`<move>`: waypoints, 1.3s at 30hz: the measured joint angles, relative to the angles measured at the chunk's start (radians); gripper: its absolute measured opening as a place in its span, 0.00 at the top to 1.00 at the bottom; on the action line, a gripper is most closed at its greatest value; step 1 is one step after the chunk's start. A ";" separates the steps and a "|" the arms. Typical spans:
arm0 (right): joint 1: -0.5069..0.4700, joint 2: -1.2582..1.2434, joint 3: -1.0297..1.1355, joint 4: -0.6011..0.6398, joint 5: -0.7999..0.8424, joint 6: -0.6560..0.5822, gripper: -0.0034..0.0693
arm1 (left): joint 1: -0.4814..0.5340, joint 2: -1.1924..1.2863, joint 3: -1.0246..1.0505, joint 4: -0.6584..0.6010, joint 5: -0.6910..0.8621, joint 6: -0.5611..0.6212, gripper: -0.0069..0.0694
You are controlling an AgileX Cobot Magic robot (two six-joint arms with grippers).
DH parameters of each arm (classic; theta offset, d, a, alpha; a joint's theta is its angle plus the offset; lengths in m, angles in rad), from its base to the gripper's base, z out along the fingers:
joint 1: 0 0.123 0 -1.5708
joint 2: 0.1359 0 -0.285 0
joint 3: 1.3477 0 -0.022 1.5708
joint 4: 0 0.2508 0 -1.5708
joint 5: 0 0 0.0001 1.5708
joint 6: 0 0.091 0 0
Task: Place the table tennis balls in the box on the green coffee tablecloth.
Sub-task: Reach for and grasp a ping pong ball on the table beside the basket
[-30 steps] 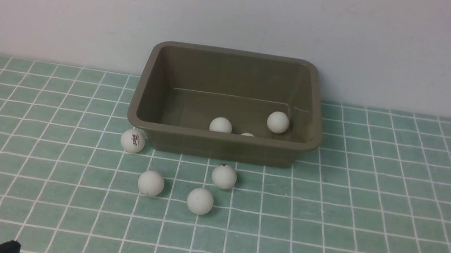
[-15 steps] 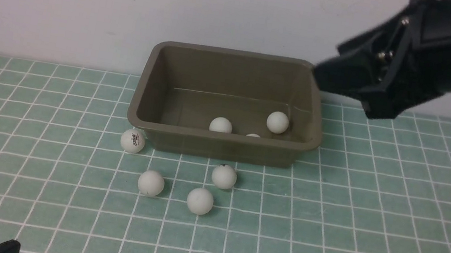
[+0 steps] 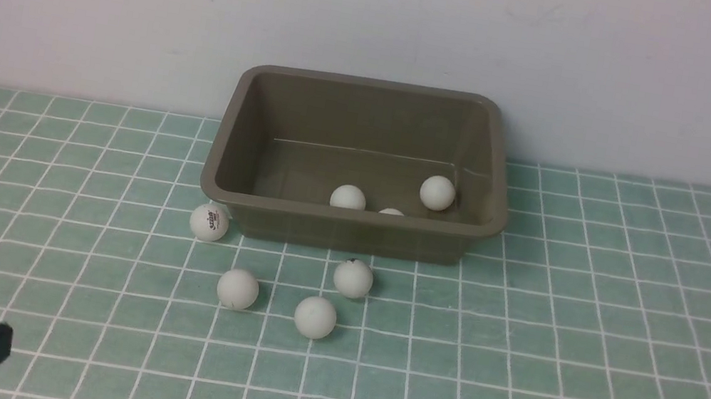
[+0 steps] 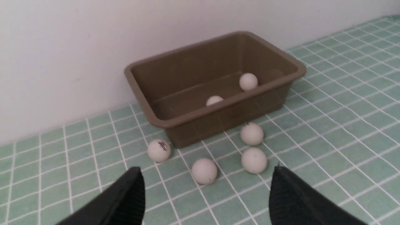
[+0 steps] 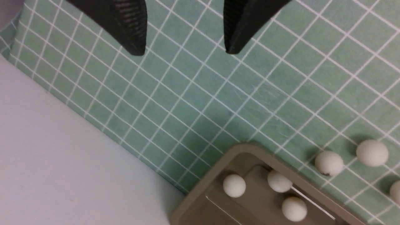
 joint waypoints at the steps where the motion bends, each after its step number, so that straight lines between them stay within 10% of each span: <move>1: 0.000 -0.022 0.000 -0.002 0.003 0.003 0.52 | 0.000 0.018 0.000 -0.006 -0.026 0.001 0.28; 14: 0.000 -0.254 0.000 0.028 0.021 0.007 0.52 | 0.000 0.550 -0.125 -0.115 -0.136 0.170 0.28; 30: 0.000 -0.283 0.000 0.106 0.025 0.007 0.52 | 0.121 1.215 -0.747 -0.042 0.294 0.223 0.28; 39: 0.000 -0.283 0.000 0.102 0.025 0.007 0.52 | 0.281 1.510 -0.850 -0.255 0.461 0.409 0.28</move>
